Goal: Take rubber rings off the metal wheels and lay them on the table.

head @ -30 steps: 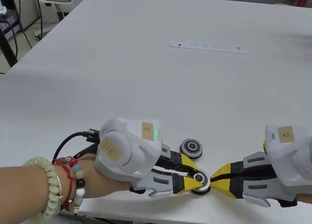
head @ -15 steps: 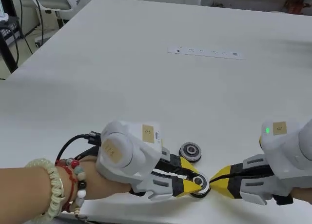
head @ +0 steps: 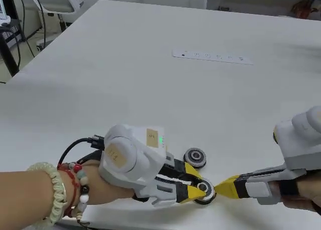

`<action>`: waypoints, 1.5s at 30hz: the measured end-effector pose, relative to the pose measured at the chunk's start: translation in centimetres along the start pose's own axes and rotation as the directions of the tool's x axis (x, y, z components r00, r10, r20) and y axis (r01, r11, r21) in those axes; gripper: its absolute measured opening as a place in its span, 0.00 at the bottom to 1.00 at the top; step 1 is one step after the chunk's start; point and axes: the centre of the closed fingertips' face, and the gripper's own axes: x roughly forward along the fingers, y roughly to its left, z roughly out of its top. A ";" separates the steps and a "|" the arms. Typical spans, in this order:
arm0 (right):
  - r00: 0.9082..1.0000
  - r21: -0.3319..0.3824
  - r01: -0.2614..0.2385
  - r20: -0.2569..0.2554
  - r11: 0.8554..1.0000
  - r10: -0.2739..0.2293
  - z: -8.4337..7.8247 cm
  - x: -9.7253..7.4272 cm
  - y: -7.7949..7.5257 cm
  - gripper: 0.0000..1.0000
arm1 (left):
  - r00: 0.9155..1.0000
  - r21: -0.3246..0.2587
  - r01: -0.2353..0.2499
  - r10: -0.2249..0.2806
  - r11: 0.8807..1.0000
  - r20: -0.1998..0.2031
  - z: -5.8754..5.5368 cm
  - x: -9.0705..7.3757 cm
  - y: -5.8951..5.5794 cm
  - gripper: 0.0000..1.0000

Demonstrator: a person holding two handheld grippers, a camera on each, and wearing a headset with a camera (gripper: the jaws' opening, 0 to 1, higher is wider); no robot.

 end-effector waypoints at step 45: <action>0.986 0.202 -0.156 0.090 0.967 0.140 1.2 0.0 2.5 0.00 | 1.000 0.006 -0.002 0.002 1.000 0.000 0.1 0.2 -0.1 0.14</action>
